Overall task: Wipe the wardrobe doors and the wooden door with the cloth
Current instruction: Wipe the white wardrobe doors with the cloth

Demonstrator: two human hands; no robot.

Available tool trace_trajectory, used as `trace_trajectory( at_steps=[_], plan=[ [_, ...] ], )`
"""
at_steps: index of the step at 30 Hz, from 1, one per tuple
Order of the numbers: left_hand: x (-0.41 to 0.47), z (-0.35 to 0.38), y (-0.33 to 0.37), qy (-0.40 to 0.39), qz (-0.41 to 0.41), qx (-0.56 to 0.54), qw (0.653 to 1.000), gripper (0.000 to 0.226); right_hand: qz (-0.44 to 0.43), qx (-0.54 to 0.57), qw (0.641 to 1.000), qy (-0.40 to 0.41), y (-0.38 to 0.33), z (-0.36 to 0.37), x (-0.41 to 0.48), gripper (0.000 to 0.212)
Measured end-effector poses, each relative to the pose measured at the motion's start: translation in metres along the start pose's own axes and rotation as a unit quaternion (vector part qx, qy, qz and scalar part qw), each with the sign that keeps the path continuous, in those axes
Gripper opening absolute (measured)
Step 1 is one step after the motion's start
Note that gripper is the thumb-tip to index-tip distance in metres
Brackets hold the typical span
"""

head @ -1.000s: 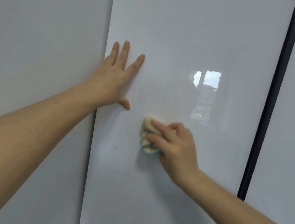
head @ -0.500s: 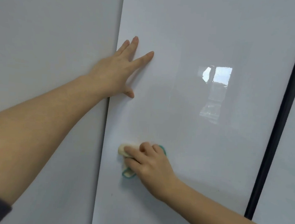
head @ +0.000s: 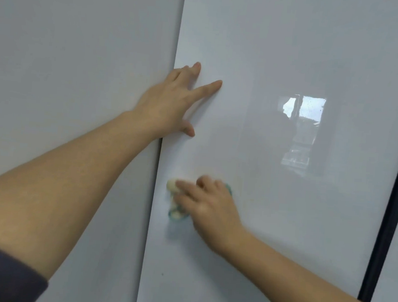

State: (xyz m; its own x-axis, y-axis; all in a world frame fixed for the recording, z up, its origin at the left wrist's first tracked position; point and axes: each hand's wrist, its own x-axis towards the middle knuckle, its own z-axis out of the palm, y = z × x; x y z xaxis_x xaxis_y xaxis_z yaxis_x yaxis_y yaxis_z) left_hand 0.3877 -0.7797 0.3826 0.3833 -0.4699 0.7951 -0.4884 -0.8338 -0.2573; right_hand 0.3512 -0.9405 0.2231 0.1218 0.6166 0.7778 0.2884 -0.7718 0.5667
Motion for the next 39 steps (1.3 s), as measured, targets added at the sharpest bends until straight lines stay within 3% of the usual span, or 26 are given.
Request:
trace_trajectory(
  at_steps=[2, 5, 10, 15, 17, 22, 26, 33, 36, 39],
  plan=[
    [0.001, 0.000, 0.000, 0.003, 0.006, 0.007, 1.000, 0.110, 0.053, -0.020, 0.997, 0.061, 0.016, -0.006, 0.035, 0.035],
    [0.001, -0.003, 0.000, 0.003, 0.007, 0.008, 1.000, 0.109, 0.069, -0.026, 0.995, 0.068, 0.009, 0.009, 0.049, 0.019],
    [-0.001, -0.005, 0.000, -0.008, -0.005, 0.003, 1.000, 0.109, -0.057, -0.011, 0.997, -0.045, -0.024, 0.028, -0.005, 0.015],
    [-0.001, -0.004, 0.002, 0.005, -0.004, 0.010, 1.000, 0.110, 0.051, -0.003, 0.998, 0.045, 0.009, 0.014, 0.051, 0.025],
    [-0.001, -0.004, 0.002, 0.006, -0.001, 0.012, 1.000, 0.109, 0.052, -0.014, 0.997, 0.056, 0.005, 0.020, 0.052, 0.023],
    [0.000, -0.002, 0.002, -0.002, 0.002, 0.012, 1.000, 0.109, -0.028, -0.006, 0.999, -0.027, -0.011, 0.024, 0.009, 0.026],
    [0.001, 0.001, 0.002, 0.003, 0.003, 0.015, 1.000, 0.110, 0.029, 0.046, 0.998, 0.025, 0.010, -0.006, 0.012, 0.030],
    [-0.002, 0.007, 0.001, 0.001, 0.004, -0.010, 1.000, 0.107, 0.137, 0.029, 0.981, 0.134, 0.096, -0.076, 0.066, 0.039],
    [-0.004, 0.011, 0.002, 0.027, 0.038, 0.013, 0.999, 0.108, 0.186, 0.068, 0.972, 0.124, 0.115, -0.088, 0.106, 0.042],
    [-0.005, 0.013, 0.006, 0.065, 0.102, 0.111, 0.986, 0.109, 0.210, 0.110, 0.969, 0.064, 0.126, -0.092, 0.153, 0.043]
  ],
)
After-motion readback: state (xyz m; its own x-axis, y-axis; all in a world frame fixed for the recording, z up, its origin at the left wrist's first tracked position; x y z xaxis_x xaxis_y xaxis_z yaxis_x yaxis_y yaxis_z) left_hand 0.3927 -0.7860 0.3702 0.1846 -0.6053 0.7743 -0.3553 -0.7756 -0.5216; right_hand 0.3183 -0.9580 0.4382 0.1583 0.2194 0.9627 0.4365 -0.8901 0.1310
